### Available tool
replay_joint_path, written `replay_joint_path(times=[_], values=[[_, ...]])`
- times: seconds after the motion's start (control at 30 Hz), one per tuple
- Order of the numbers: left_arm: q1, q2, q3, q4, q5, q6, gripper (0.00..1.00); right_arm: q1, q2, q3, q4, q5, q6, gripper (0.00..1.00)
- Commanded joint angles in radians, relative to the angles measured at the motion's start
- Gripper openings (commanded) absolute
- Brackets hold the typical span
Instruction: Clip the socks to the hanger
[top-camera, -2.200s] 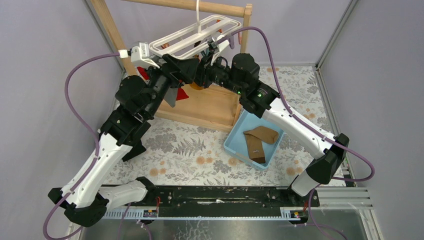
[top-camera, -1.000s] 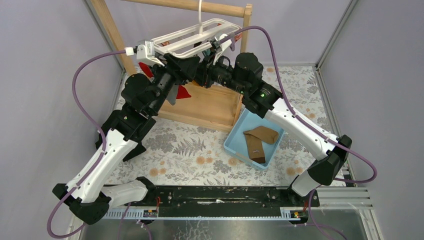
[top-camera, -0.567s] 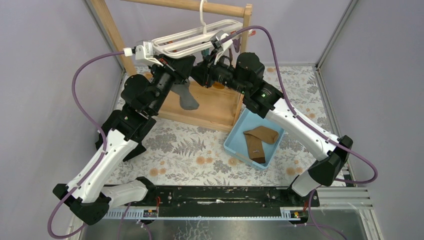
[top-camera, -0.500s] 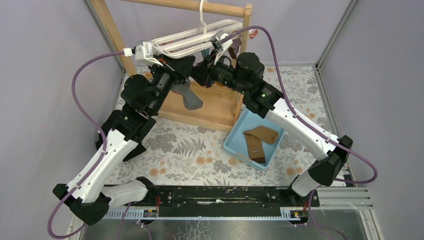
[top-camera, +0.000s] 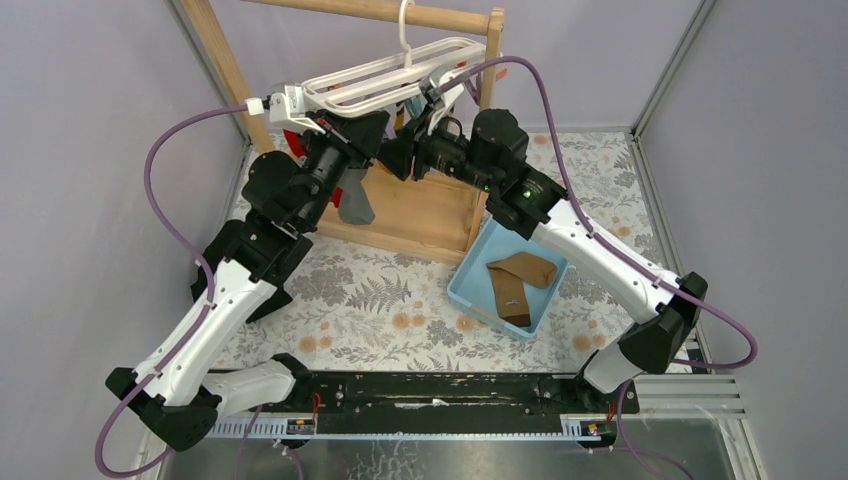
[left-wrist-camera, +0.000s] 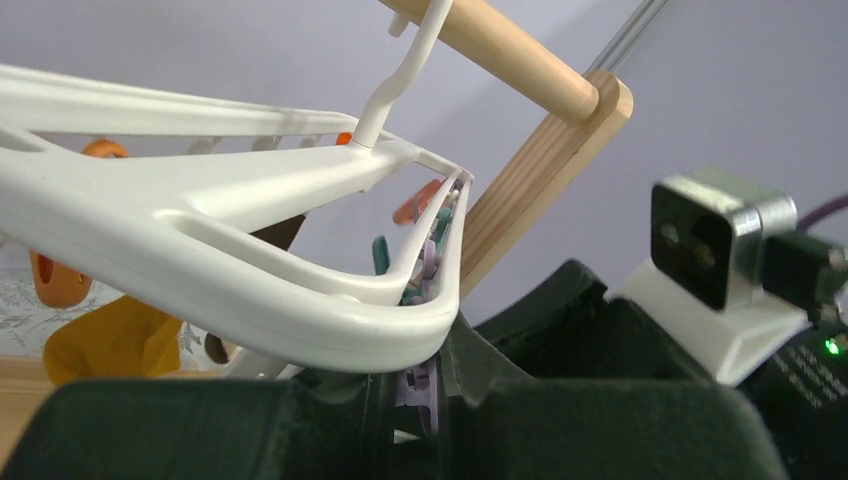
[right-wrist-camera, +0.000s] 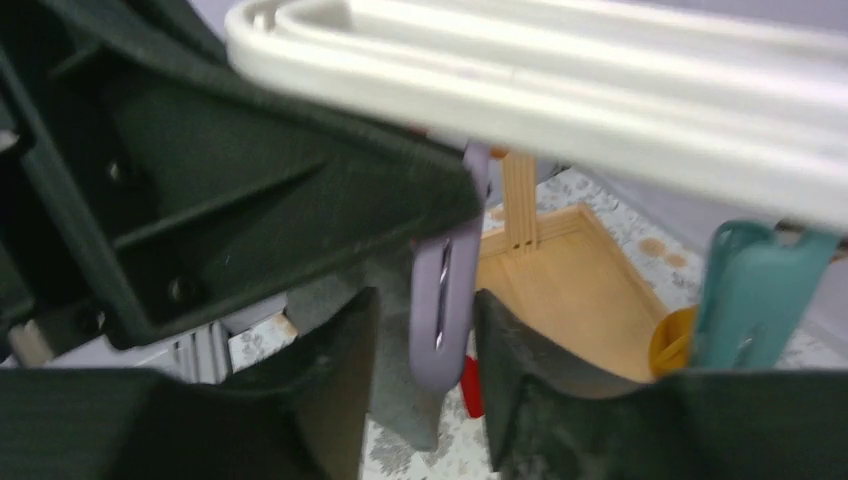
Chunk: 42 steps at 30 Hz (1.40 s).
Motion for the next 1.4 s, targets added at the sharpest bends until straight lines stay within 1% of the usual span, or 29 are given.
replay_joint_path(times=[0.0,0.1,0.2,0.43,0.53,0.57,0.6,0.73,0.8,0.9,1.03,1.17,1.37], values=[[0.014,-0.012,-0.010,0.059,-0.028,-0.001,0.00,0.026,-0.085,-0.050,-0.008,-0.015,-0.047,0.53],[0.013,-0.019,-0.013,0.065,-0.029,-0.005,0.00,0.024,-0.119,-0.108,-0.018,0.040,-0.070,0.61],[0.013,-0.025,-0.018,0.067,-0.035,-0.006,0.00,0.024,-0.162,-0.190,-0.016,0.093,-0.080,0.66],[0.013,-0.032,-0.029,0.068,-0.043,-0.002,0.00,0.016,-0.325,-0.398,-0.032,0.206,-0.089,0.69],[0.014,-0.033,-0.036,0.073,-0.046,-0.002,0.00,-0.007,-0.407,-0.465,-0.076,0.287,-0.085,0.70],[0.013,-0.032,-0.037,0.074,-0.045,-0.003,0.00,-0.025,-0.429,-0.478,-0.115,0.305,-0.073,0.70],[0.013,-0.030,-0.037,0.075,-0.044,-0.004,0.00,-0.054,-0.447,-0.492,-0.150,0.310,-0.050,0.70],[0.013,-0.024,-0.037,0.079,-0.038,-0.008,0.00,-0.243,-0.493,-0.568,-0.277,0.258,0.073,0.69],[0.013,-0.025,-0.038,0.079,-0.036,-0.008,0.00,-0.313,-0.512,-0.624,-0.326,0.273,0.094,0.68],[0.014,-0.030,-0.039,0.077,-0.035,-0.008,0.00,-0.385,-0.553,-0.704,-0.375,0.291,0.108,0.67],[0.013,-0.037,-0.039,0.075,-0.035,-0.006,0.00,-0.443,-0.555,-0.790,-0.413,0.319,0.105,0.65],[0.013,-0.042,-0.040,0.071,-0.033,-0.005,0.00,-0.454,-0.528,-0.865,-0.415,0.330,0.091,0.64],[0.013,-0.047,-0.045,0.070,-0.032,-0.005,0.00,-0.453,-0.523,-0.954,-0.389,0.259,0.089,0.64]])
